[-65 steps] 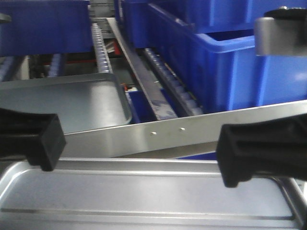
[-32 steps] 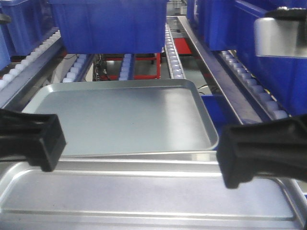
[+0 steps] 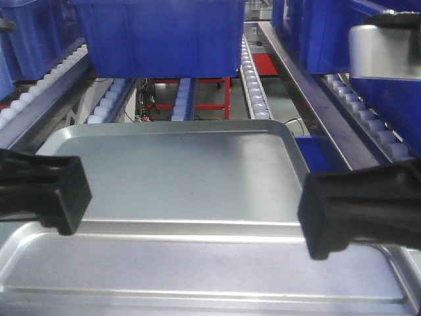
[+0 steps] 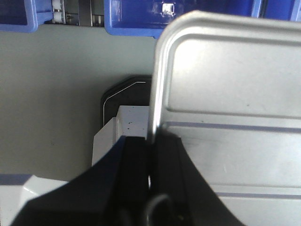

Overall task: Grab silver tray and stack on right shelf
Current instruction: 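Carry the tray over the silver tray already on the shelf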

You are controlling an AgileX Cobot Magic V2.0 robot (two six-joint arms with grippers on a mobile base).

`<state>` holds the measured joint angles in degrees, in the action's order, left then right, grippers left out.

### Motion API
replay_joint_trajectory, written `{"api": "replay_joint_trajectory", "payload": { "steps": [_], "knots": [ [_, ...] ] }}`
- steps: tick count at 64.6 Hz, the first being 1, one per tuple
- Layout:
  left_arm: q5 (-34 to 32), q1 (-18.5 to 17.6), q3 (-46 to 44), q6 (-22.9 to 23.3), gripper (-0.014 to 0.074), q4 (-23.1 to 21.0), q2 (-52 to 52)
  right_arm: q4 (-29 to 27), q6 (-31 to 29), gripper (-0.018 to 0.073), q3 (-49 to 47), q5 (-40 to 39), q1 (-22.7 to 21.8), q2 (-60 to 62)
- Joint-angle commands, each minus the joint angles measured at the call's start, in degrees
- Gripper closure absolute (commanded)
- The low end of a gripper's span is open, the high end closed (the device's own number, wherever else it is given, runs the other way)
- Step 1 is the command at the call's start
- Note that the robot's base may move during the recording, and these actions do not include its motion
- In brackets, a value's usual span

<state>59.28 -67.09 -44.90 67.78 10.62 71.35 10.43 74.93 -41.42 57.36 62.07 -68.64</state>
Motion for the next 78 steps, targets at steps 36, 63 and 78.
{"api": "replay_joint_trajectory", "payload": {
  "steps": [36,63,78],
  "knots": [
    [16.05,-0.01,-0.6,0.47,0.0689,5.03,-1.23,3.2,-0.38,0.0501,-0.46,18.3,-0.36,1.3],
    [16.05,-0.01,-0.6,0.47,0.0689,5.03,-1.23,3.25,-0.38,0.0501,-0.46,16.73,-0.36,1.3],
    [13.84,-0.01,-0.71,-2.8,0.0688,5.56,-1.23,4.63,-0.62,0.0501,-0.46,14.02,-0.43,1.3]
  ]
}}
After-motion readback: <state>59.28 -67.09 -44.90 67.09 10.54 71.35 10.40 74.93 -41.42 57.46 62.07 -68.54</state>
